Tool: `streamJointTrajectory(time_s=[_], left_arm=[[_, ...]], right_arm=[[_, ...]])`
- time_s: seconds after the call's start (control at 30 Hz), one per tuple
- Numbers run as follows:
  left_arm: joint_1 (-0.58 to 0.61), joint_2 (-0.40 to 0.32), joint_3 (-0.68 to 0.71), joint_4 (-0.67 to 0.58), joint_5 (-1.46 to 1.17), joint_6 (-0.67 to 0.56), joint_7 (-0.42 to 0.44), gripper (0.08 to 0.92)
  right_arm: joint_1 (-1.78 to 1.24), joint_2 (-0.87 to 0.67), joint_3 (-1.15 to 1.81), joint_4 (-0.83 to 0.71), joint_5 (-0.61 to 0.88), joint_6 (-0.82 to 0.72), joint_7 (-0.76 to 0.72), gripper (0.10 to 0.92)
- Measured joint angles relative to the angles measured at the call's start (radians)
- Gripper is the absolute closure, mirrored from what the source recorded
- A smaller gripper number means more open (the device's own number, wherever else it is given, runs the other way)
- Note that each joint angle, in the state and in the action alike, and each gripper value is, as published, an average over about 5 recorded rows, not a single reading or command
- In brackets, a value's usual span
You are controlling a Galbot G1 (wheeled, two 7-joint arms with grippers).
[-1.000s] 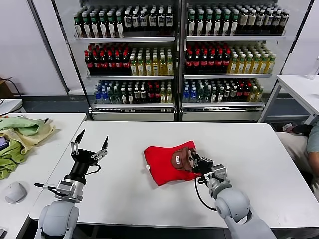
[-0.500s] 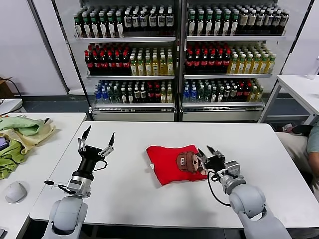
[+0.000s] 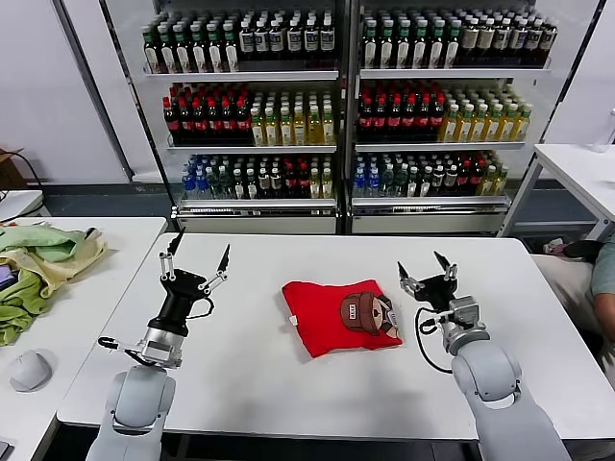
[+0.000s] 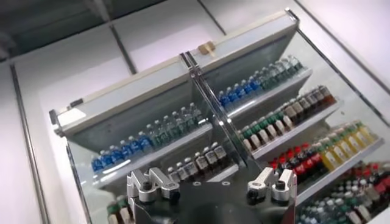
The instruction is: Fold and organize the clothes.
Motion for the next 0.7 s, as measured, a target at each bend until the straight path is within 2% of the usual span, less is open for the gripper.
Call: streamJointTrajectory(time_s=[0.7], left_arm=[[-0.017,-0.021,0.002,0.042,-0.075,0.07,-0.022,0.177]], right_arm=[[-0.002,0.022,0.084,-0.065,-0.089,0.128,0.015,0.203]])
